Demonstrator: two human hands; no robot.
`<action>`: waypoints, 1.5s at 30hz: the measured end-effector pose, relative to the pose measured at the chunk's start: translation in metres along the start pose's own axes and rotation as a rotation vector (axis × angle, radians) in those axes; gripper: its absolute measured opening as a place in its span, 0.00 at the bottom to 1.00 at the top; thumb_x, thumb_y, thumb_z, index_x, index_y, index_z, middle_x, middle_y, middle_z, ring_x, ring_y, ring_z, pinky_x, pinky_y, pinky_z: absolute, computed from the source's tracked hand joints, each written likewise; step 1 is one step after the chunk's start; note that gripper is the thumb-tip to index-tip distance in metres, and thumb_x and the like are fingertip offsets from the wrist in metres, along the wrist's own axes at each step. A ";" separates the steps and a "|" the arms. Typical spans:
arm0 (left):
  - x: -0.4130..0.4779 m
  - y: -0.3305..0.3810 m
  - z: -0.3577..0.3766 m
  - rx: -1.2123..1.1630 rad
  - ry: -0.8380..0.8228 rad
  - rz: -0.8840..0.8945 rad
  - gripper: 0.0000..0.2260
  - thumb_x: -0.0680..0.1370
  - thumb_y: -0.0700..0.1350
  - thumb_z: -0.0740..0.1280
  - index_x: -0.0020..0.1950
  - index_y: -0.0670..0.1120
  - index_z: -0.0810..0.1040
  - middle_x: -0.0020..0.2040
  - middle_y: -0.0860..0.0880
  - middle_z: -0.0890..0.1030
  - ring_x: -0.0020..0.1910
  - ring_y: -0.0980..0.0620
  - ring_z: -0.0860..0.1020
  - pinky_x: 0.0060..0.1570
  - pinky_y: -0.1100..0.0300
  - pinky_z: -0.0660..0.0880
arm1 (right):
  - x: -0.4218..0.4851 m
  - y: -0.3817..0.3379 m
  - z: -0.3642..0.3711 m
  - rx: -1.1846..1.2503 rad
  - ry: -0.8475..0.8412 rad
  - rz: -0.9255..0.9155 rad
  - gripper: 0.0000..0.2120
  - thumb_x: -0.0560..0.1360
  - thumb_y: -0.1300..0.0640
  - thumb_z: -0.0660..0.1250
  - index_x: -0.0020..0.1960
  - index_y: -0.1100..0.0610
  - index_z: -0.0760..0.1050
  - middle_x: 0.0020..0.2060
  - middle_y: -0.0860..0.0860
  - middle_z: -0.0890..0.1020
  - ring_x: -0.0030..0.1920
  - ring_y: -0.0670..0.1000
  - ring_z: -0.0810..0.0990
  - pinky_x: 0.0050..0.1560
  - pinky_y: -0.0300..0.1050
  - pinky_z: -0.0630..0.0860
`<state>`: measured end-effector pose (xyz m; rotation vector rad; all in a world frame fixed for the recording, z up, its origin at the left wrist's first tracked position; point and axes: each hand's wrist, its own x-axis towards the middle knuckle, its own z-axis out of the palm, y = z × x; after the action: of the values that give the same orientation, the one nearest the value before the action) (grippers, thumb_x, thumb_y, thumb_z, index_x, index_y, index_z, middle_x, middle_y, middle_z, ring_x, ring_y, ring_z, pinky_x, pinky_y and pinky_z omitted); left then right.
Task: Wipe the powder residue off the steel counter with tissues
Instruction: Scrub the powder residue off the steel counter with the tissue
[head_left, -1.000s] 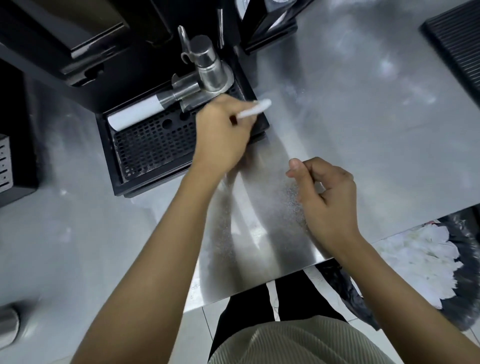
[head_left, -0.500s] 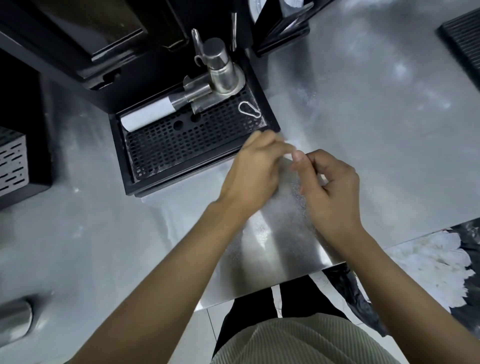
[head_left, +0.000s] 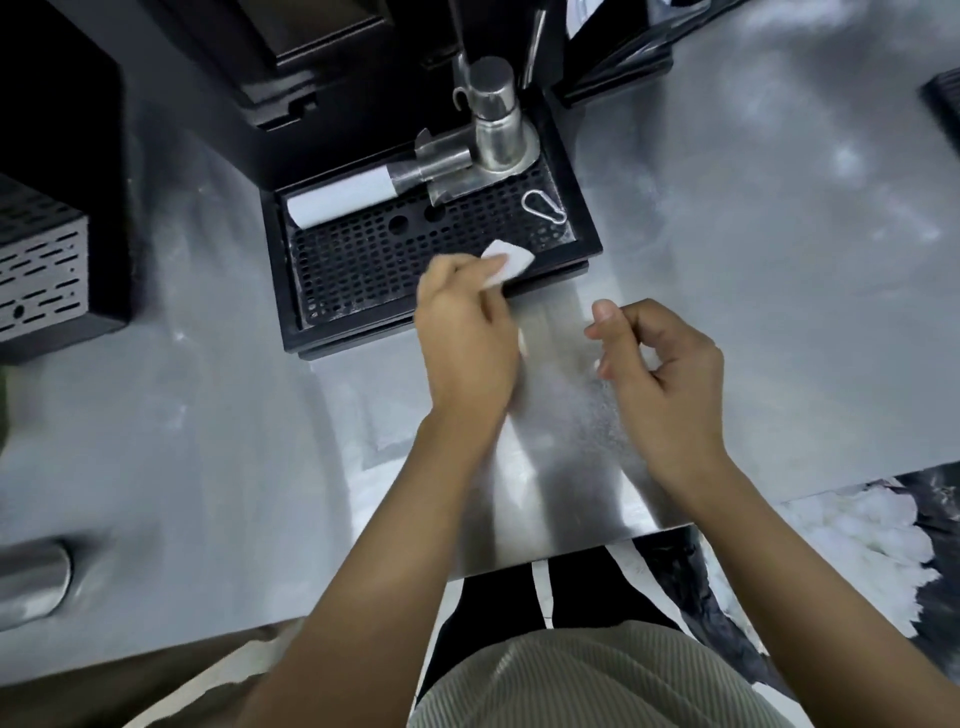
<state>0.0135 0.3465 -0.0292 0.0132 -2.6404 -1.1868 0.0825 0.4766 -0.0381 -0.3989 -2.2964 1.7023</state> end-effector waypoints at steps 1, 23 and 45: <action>-0.004 0.000 0.000 0.014 -0.081 0.054 0.13 0.74 0.31 0.63 0.51 0.42 0.84 0.47 0.50 0.76 0.47 0.49 0.77 0.47 0.57 0.76 | -0.001 -0.001 0.002 -0.004 -0.015 -0.008 0.18 0.81 0.49 0.63 0.38 0.60 0.77 0.26 0.55 0.75 0.30 0.56 0.75 0.45 0.57 0.75; -0.084 -0.092 -0.090 0.150 0.032 -0.187 0.12 0.74 0.31 0.64 0.54 0.40 0.81 0.48 0.46 0.76 0.44 0.50 0.77 0.48 0.67 0.72 | -0.022 -0.032 0.086 -0.046 -0.262 -0.193 0.13 0.81 0.57 0.65 0.39 0.62 0.75 0.35 0.48 0.77 0.42 0.51 0.75 0.48 0.45 0.73; -0.097 -0.085 -0.122 -0.169 -0.050 -0.273 0.13 0.76 0.33 0.65 0.56 0.45 0.82 0.48 0.51 0.78 0.42 0.59 0.77 0.42 0.73 0.70 | -0.006 -0.043 0.129 -0.263 -0.292 -0.428 0.10 0.79 0.61 0.64 0.59 0.58 0.78 0.56 0.49 0.78 0.59 0.52 0.76 0.62 0.62 0.71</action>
<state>0.1278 0.2103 -0.0351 0.3275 -2.6328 -1.5113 0.0385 0.3476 -0.0342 0.3021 -2.5779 1.3228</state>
